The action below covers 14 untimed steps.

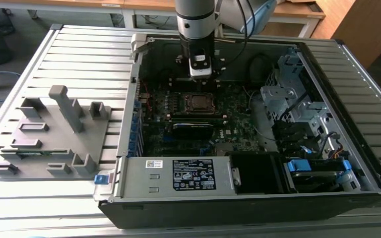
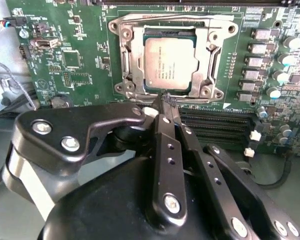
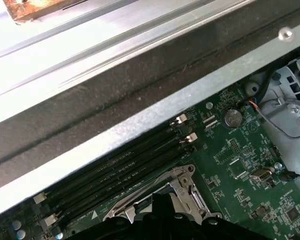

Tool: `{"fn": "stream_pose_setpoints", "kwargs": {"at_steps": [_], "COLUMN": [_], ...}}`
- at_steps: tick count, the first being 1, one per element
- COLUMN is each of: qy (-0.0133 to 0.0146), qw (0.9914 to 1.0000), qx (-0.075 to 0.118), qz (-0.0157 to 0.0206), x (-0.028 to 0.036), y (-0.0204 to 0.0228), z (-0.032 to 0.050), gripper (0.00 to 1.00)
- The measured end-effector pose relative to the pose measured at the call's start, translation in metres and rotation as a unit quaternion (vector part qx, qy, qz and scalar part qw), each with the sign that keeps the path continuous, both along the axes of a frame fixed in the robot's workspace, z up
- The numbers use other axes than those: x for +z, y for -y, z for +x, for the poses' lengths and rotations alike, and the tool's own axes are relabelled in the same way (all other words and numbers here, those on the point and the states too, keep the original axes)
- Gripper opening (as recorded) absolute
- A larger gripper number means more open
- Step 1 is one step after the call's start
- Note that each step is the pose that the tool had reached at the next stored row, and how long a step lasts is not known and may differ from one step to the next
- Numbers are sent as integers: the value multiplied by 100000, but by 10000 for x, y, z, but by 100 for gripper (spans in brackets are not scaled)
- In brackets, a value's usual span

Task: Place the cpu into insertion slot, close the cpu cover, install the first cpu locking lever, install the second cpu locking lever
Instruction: 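Install the first cpu locking lever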

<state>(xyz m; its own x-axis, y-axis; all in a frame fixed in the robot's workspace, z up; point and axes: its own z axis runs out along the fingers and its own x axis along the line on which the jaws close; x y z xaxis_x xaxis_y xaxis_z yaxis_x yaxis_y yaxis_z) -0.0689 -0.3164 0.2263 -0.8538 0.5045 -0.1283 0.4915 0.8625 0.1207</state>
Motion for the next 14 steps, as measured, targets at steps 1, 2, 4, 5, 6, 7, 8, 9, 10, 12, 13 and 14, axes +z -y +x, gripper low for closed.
{"fn": "stream_pose_setpoints", "kwargs": {"at_steps": [1, 2, 4, 5, 6, 7, 8, 9, 10, 12, 13, 14], "qy": [4, 8, -1, 0, -2, -1, -4, -8, -4, -7, -9, -7], "qw": [100000, 100000, 100000, 100000, 100000, 100000, 100000, 100000, 99999, 99999, 99998, 99998], "qx": [0, 1, 1, 1, 0, 28, 111, 223, 325, 522, 613, 671], "qz": [8, 13, 1, 1, -1, -3, -7, -7, -4, -8, -7, -6], "x": [0, 0, 7, 8, 8, 8, 8, 8, 8, 7, 7, 7], "y": [0, 0, 0, 0, 0, 0, 0, 1, 1, 0, 0, 1], "z": [0, 0, 0, 0, 0, 0, 1, 3, 6, 18, 25, 29], "gripper": [11, 11, 11, 11, 11, 11, 11, 11, 11, 11, 11, 11]}}
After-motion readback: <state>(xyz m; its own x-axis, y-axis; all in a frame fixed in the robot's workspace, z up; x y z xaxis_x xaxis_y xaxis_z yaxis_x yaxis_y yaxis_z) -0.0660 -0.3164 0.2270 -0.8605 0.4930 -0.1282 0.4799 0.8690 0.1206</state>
